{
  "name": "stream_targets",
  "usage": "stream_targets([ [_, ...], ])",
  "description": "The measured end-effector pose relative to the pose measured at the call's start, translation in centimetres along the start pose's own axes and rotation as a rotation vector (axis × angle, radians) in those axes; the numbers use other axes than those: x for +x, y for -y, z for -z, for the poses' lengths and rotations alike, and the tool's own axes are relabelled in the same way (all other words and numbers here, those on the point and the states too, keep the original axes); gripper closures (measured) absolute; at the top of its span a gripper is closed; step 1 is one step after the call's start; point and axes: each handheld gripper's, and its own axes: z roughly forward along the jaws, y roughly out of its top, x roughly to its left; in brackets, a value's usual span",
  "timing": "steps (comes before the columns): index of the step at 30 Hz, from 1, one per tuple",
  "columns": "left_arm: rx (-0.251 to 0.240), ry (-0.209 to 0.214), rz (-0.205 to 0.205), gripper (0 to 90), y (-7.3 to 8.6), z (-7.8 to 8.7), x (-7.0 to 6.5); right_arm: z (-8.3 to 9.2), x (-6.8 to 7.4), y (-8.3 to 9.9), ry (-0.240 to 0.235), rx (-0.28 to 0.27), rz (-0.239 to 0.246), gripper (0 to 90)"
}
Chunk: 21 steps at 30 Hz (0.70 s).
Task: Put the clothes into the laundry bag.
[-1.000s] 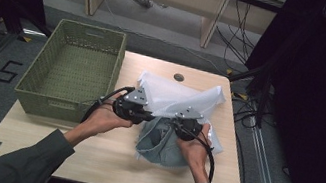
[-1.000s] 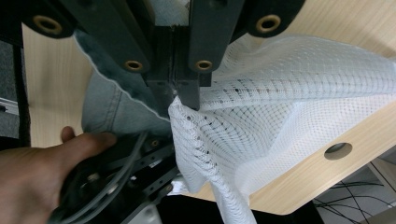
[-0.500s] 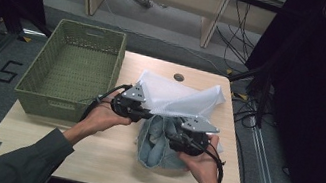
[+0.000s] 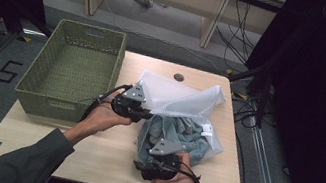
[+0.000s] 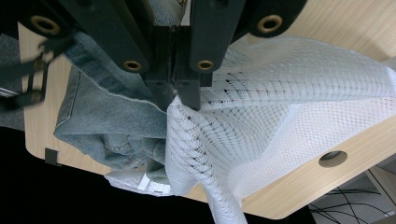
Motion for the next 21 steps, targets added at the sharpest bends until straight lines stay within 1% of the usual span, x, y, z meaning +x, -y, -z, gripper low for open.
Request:
stream_targets([
  [1,0.003,-0.003,0.005,87.6,0.0,0.0,-0.1,-0.7,0.4,0.1,0.018,0.010,-0.018,46.4],
  [2,0.004,0.003,0.003,87.6,0.0,0.0,-0.1,-1.1,0.2,0.1,0.020,0.058,0.012,55.0],
  [3,0.001,0.002,0.000,87.6,0.0,0.0,-0.1,-1.7,0.0,0.1,0.043,0.065,0.053,62.6],
  [4,0.001,0.003,-0.002,87.7,0.0,-0.1,-0.2,-2.0,-0.1,0.2,0.049,0.090,0.050,70.6],
  [5,0.000,0.004,0.005,87.8,0.0,-0.1,-0.3,-2.1,-0.5,0.1,0.067,0.099,0.057,79.2],
  [6,0.001,0.002,-0.003,87.9,-0.1,-0.1,-0.3,-2.1,-1.0,-0.1,0.098,0.094,0.067,84.0],
  [7,0.003,0.005,-0.005,87.9,-0.1,0.0,-0.3,-1.9,-1.8,-0.4,0.131,0.083,0.082,84.5],
  [8,0.001,0.000,-0.008,88.0,-0.1,0.0,-0.3,-1.4,-2.5,-0.7,0.164,0.065,0.071,84.8],
  [9,0.001,0.002,-0.017,88.0,-0.2,0.0,-0.3,-0.8,-3.4,-1.2,0.182,0.055,0.063,84.9],
  [10,0.000,0.004,-0.013,88.1,-0.2,0.0,-0.4,-0.3,-4.2,-1.6,0.220,0.023,0.043,85.0],
  [11,-0.001,0.000,-0.004,88.1,-0.2,0.1,-0.4,0.2,-5.0,-2.0,0.249,0.011,0.028,85.0],
  [12,-0.007,0.002,-0.017,88.2,-0.2,0.1,-0.4,0.6,-5.9,-2.3,0.279,-0.003,0.043,85.1],
  [14,-0.004,0.001,-0.016,88.2,-0.3,0.1,-0.5,1.3,-7.5,-2.7,0.321,-0.018,0.005,85.1],
  [15,-0.003,0.003,-0.017,88.2,-0.3,0.1,-0.5,1.6,-8.2,-2.9,0.319,-0.026,-0.026,85.1],
  [16,-0.001,0.009,-0.012,88.2,-0.3,0.0,-0.6,1.6,-9.0,-2.9,0.326,-0.044,-0.036,85.0],
  [17,0.000,0.011,-0.023,88.2,-0.3,-0.1,-0.6,1.4,-9.6,-2.9,0.322,-0.037,-0.047,84.9],
  [18,0.002,0.013,-0.020,88.2,-0.2,-0.2,-0.7,1.0,-9.9,-2.8,0.328,-0.021,-0.068,84.9],
  [19,0.009,0.014,-0.017,88.2,-0.2,-0.3,-0.9,0.3,-10.3,-2.6,0.341,-0.010,-0.073,84.7],
  [20,0.010,0.023,-0.021,88.1,-0.1,-0.5,-1.0,-0.4,-10.6,-2.4,0.331,0.013,-0.090,84.5],
  [21,0.016,0.026,-0.030,88.1,0.0,-0.6,-1.0,-1.2,-10.9,-2.1,0.334,0.013,-0.101,84.3],
])
